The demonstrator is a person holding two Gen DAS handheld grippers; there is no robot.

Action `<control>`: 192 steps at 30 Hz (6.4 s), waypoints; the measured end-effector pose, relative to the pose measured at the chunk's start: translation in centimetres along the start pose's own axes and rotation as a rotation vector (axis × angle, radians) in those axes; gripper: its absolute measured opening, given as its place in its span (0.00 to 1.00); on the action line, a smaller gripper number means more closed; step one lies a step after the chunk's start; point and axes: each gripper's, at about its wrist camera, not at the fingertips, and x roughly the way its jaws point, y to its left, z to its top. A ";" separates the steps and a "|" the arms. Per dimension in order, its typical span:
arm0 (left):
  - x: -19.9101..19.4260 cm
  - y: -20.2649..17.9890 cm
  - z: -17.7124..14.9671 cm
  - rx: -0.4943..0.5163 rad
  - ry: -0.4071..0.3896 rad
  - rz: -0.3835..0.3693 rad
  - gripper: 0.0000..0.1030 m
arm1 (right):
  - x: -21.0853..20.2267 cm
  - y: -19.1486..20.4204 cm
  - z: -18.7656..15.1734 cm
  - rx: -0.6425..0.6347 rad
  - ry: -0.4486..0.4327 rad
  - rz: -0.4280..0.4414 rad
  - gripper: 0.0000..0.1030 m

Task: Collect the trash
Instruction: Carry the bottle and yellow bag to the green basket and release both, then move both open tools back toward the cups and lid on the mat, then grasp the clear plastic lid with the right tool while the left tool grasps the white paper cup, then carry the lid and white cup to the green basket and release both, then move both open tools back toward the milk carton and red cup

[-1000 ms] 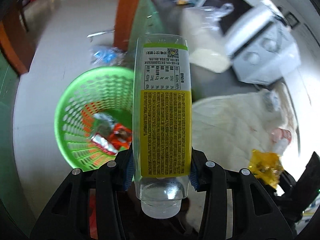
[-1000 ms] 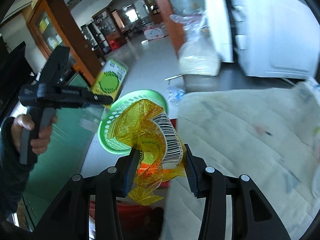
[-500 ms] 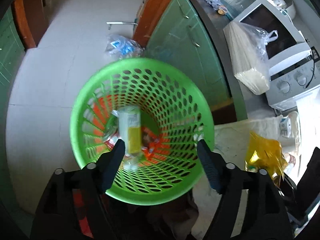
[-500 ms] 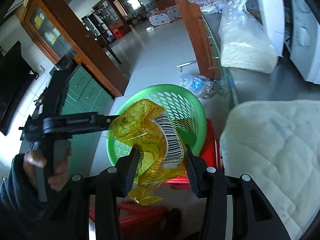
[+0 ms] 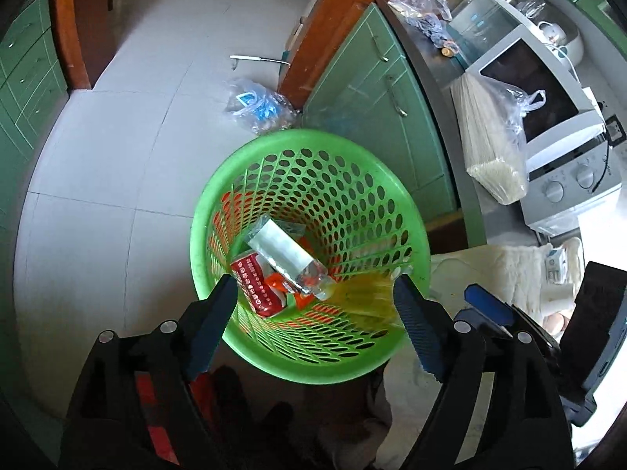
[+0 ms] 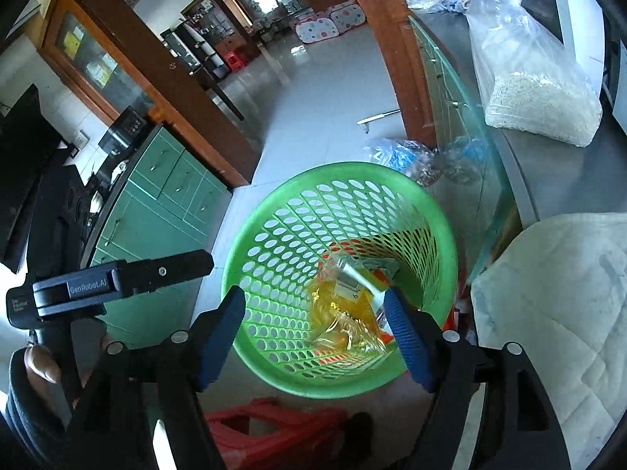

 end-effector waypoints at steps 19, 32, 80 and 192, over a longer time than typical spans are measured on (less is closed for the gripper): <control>-1.4 -10.6 -3.3 0.181 -0.007 -0.083 0.82 | -16.5 -6.6 -8.8 0.039 -0.209 -0.283 0.79; 0.6 -20.6 -6.6 0.365 0.042 -0.161 0.85 | -29.0 -19.6 -17.6 0.417 -0.369 -0.584 0.83; 15.7 -49.5 -14.3 0.938 0.101 -0.383 0.69 | -30.5 -32.5 -20.5 0.653 -0.453 -0.315 0.15; 0.5 -18.7 -7.8 0.467 -0.058 -0.034 0.89 | -32.9 -23.1 -14.3 0.375 -0.384 -0.579 0.73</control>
